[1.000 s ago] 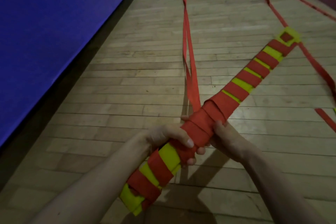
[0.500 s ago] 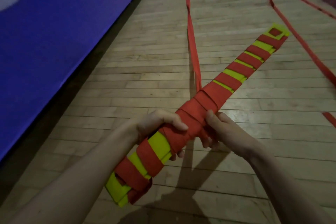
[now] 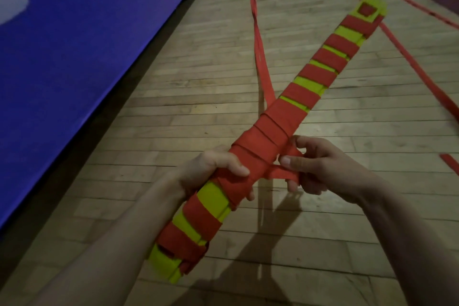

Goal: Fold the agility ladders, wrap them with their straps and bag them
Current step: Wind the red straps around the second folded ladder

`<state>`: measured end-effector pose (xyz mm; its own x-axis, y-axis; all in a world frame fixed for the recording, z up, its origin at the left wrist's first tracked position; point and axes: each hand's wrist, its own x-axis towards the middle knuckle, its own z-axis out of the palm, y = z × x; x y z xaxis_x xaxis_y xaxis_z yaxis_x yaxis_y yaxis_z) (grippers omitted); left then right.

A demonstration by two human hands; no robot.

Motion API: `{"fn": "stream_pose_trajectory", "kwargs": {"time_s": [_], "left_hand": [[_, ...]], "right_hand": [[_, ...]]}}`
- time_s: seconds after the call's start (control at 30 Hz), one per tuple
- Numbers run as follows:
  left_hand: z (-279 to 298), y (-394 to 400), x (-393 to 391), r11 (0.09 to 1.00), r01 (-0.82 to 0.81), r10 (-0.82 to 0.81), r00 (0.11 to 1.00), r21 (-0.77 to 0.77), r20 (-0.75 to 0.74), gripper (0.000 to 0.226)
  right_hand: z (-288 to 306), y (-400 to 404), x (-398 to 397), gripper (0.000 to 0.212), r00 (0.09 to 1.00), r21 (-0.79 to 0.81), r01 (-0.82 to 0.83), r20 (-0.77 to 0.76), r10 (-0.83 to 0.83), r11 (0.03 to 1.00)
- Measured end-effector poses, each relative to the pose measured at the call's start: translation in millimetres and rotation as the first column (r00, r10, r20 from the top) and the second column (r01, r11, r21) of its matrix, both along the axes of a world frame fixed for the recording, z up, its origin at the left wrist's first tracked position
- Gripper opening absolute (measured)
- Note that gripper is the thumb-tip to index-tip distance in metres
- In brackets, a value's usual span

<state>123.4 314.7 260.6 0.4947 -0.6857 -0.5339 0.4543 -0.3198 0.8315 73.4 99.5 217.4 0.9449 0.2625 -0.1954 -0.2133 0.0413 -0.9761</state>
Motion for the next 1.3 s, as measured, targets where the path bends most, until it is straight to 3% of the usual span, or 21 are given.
{"fn": "stream_pose_trajectory", "kwargs": {"time_s": [0.13,0.23,0.3,0.33,0.4,0.43,0.47,0.5,0.57,0.6,0.67,0.73,0.8,0.87,0.93,1.0,1.1,1.2,1.3], "left_hand": [[-2.3,-14.5,-1.0,0.989,-0.082,0.051,0.968,0.120,0.246,0.027],[-14.2,-21.8,-0.4,0.958,-0.104,-0.060,0.837,0.267,0.544,0.027],[-15.5,-19.0,-10.8,0.917,-0.153,-0.167,0.690,0.368,0.704,0.027],[-17.1,-19.7,-19.0,0.885,-0.209,-0.239,0.565,0.417,0.790,0.027],[-17.8,-27.0,-30.6,0.828,-0.324,-0.362,0.315,0.457,0.878,0.039],[-17.8,-29.2,-30.9,0.825,-0.338,-0.384,0.255,0.454,0.887,0.052],[-18.8,-31.5,-27.0,0.825,-0.302,-0.412,0.260,0.479,0.873,0.065],[-17.0,-31.0,-21.2,0.830,-0.213,-0.423,0.362,0.516,0.831,0.077],[-8.1,-22.8,-3.2,0.836,0.017,-0.403,0.699,0.549,0.591,0.088],[-4.7,-15.4,4.2,0.835,0.100,-0.395,0.794,0.542,0.462,0.080],[-5.0,-4.8,12.7,0.828,0.162,-0.398,0.844,0.537,0.359,0.042],[-13.5,1.0,17.6,0.817,0.070,-0.376,0.817,0.572,0.437,0.030],[-22.2,3.3,15.2,0.810,-0.082,-0.360,0.713,0.581,0.602,0.036],[-29.1,3.5,8.2,0.751,-0.339,-0.417,0.423,0.567,0.805,0.044],[-40.1,2.8,0.1,0.711,-0.569,-0.440,0.098,0.413,0.893,0.049],[-53.5,-1.5,-7.7,0.711,-0.654,-0.424,-0.103,0.260,0.900,0.051],[-67.5,-2.1,-10.6,0.698,-0.693,-0.407,-0.177,0.180,0.896,0.049],[-66.3,7.7,-7.6,0.684,-0.711,-0.399,-0.174,0.166,0.900,0.050],[-59.4,17.7,-7.0,0.682,-0.714,-0.359,-0.141,0.157,0.922,0.049]], "right_hand": [[5.4,9.2,-5.2,0.024,0.992,0.036,0.009,-0.126,-0.005,0.999],[12.0,22.5,-6.4,0.049,0.981,-0.013,0.051,-0.186,-0.052,0.999],[11.3,34.4,-5.0,0.058,0.962,-0.107,0.155,-0.211,-0.175,0.982],[8.6,39.1,-3.4,0.057,0.941,-0.130,0.236,-0.216,-0.260,0.963],[2.4,45.7,-0.8,0.045,0.893,-0.089,0.393,-0.199,-0.403,0.915],[0.1,47.1,0.3,0.040,0.877,-0.042,0.445,-0.184,-0.445,0.895],[-1.4,46.5,1.4,0.038,0.866,0.004,0.479,-0.166,-0.471,0.878],[-2.5,44.4,1.8,0.038,0.860,0.044,0.500,-0.147,-0.489,0.865],[-4.2,36.2,2.5,0.041,0.853,0.109,0.521,-0.099,-0.513,0.846],[-4.3,32.6,2.9,0.039,0.854,0.131,0.521,-0.067,-0.516,0.844],[-4.6,25.8,3.9,0.036,0.849,0.151,0.522,0.000,-0.528,0.839],[-5.5,18.4,4.2,0.032,0.850,0.131,0.518,0.033,-0.526,0.845],[-5.9,11.9,3.4,0.032,0.886,0.049,0.461,0.022,-0.463,0.886],[-7.9,10.6,1.3,0.044,0.910,-0.036,0.412,-0.035,-0.414,0.910],[-10.7,15.3,-1.7,0.056,0.889,-0.083,0.442,-0.095,-0.448,0.893],[-12.0,21.4,-2.4,0.056,0.866,-0.117,0.470,-0.132,-0.483,0.875],[-13.9,27.4,-2.1,0.044,0.846,-0.072,0.508,-0.147,-0.513,0.858],[-22.0,27.3,-6.2,0.027,0.871,0.086,0.485,-0.142,-0.471,0.870],[-28.5,17.2,-7.0,0.016,0.907,0.131,0.416,-0.134,-0.400,0.900]]}}
